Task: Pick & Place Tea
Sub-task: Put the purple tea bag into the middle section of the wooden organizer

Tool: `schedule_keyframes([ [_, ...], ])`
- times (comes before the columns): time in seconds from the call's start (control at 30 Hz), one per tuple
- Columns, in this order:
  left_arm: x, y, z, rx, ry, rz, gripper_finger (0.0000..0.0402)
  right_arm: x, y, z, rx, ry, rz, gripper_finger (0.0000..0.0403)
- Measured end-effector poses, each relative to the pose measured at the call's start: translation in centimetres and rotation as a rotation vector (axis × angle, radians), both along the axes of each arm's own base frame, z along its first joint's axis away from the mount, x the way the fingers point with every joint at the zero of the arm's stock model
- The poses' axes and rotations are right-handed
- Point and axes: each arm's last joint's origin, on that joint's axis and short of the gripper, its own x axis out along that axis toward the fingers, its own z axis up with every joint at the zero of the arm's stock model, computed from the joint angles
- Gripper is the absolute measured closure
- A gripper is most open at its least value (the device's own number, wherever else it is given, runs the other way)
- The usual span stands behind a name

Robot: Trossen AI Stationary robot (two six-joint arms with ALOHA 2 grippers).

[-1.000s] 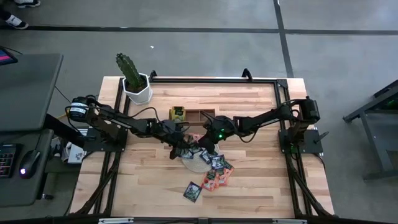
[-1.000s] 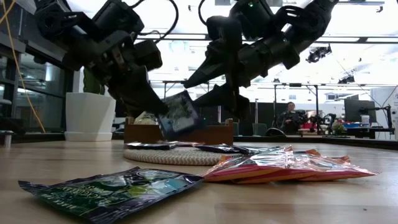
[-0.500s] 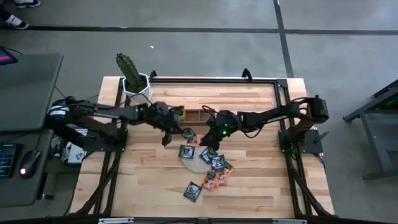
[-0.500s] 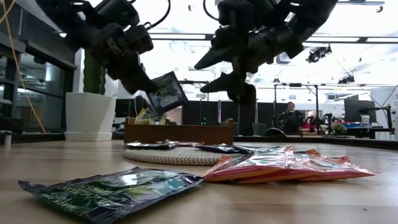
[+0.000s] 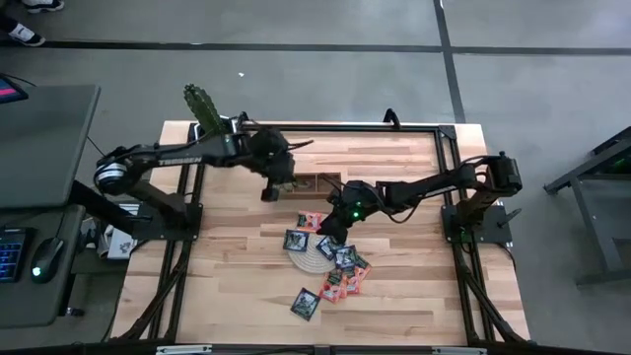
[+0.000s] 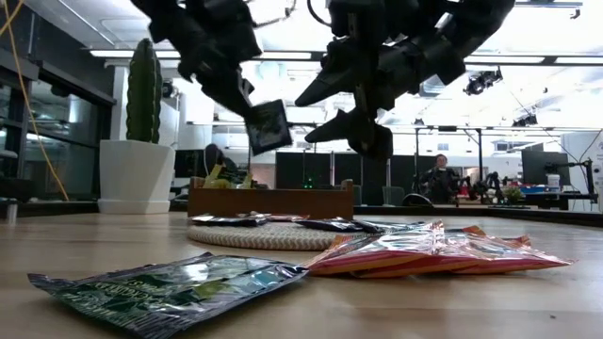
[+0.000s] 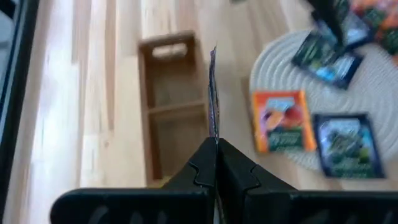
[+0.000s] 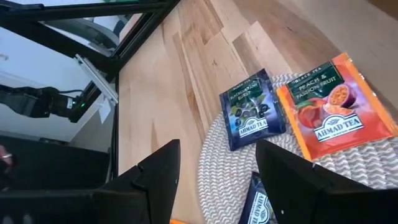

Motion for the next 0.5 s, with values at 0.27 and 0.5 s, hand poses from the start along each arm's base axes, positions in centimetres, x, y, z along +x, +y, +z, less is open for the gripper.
schedule_keyframes([
  [0.27, 1.6, 2.4, -0.1, -0.006, 0.071, 0.050, 0.0401, -0.3, 0.8, -0.3, 0.022, 0.053, -0.018, 0.0197],
  [0.5, 3.0, 2.9, -1.4, -0.003, 0.126, 0.053, 0.0401, -3.1, 2.3, 1.7, -0.079, 0.185, -0.051, 0.0203],
])
